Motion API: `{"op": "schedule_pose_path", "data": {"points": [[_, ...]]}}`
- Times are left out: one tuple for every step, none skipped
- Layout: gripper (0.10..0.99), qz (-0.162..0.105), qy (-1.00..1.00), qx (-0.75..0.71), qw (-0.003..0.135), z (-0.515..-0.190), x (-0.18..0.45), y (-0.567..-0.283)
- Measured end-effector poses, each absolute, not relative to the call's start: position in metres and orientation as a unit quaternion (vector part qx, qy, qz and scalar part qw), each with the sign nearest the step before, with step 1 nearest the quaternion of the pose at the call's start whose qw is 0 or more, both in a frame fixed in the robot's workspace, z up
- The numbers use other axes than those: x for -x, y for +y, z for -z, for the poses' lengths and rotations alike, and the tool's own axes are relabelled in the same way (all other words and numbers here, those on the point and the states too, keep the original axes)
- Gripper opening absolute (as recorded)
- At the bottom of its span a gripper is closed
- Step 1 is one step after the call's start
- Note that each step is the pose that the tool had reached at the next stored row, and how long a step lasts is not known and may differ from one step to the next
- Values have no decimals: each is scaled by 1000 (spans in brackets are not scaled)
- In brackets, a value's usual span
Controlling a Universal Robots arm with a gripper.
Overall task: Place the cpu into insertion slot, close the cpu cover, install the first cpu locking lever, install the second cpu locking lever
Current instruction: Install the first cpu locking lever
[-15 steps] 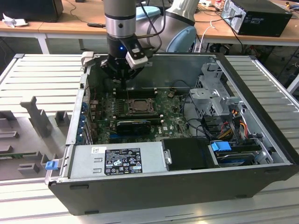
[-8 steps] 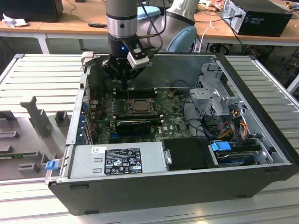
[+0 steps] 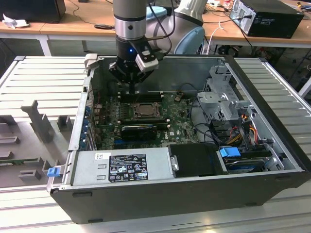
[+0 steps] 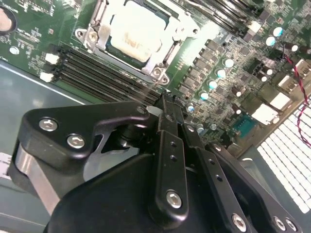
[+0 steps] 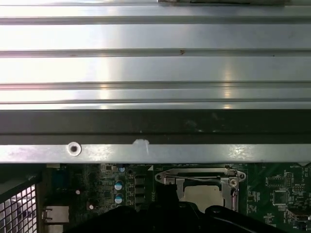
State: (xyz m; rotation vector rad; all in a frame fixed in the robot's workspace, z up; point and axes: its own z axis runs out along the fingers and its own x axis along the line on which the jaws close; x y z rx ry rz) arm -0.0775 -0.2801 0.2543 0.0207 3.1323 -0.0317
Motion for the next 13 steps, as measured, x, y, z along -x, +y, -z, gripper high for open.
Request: {"op": "schedule_pose_path", "data": {"points": [[106, 10, 1000, -7, 5, -254, 76, -280], [106, 10, 1000, -7, 5, -254, 76, -280], [106, 10, 1000, -7, 5, -254, 75, -280], [106, 10, 1000, -7, 5, -254, 74, -280], [106, 10, 1000, -7, 5, -254, 72, -280], [106, 10, 1000, -7, 5, -253, 71, -280], [106, 10, 1000, -7, 5, -253, 70, -280], [106, 10, 1000, -7, 5, -253, 68, -280], [106, 10, 1000, -7, 5, -252, 65, -280], [106, 10, 1000, -7, 5, -252, 63, -280], [106, 8, 1000, -7, 4, -252, 60, -280], [106, 2, 1000, -7, 4, -252, 60, -280], [106, -6, 1000, -7, 4, -252, 59, -280]]}}
